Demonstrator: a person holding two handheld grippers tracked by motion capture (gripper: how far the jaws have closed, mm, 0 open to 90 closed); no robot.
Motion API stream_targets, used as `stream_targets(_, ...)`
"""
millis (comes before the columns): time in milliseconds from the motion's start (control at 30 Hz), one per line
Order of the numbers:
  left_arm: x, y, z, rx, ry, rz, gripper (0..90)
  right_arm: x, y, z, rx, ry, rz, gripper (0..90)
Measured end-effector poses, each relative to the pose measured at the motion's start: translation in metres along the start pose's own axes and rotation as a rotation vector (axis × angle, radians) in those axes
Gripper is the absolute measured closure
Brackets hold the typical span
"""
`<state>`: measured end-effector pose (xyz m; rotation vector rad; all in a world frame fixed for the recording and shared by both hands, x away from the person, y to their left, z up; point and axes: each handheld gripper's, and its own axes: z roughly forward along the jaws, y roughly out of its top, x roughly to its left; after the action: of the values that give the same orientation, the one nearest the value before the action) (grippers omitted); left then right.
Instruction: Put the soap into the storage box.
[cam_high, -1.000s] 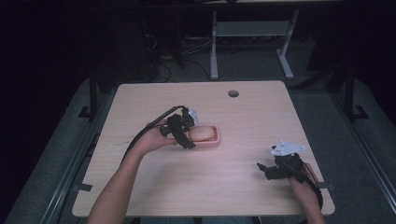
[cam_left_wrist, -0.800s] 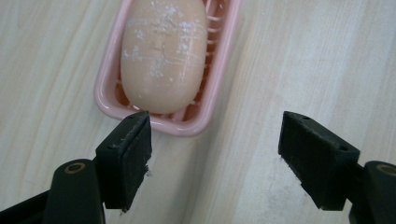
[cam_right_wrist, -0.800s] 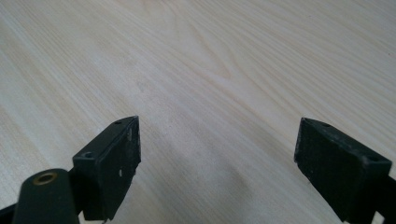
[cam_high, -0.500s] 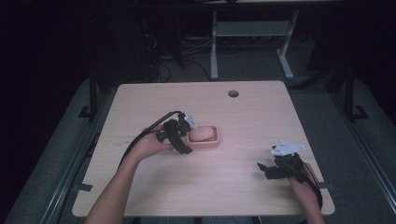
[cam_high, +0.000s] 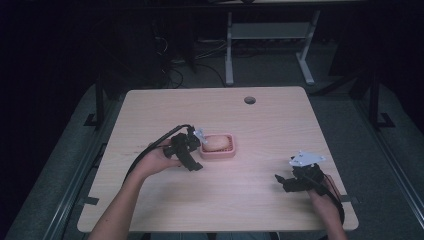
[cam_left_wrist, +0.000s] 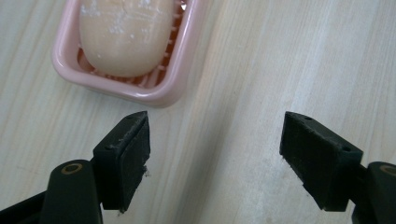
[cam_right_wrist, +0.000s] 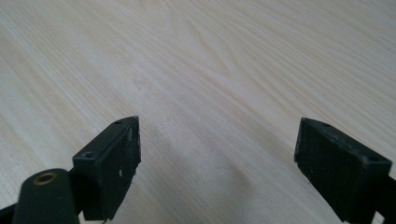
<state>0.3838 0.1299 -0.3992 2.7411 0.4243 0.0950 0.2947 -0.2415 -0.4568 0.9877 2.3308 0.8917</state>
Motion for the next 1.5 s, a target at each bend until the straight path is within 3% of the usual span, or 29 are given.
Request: stream_targets(1500, -0.024, -0.067, -0.011, -0.035, 0.027, -0.07, 23.8, 0.003, 0.001, 0.005, 0.024, -0.003, -0.004, 13.9)
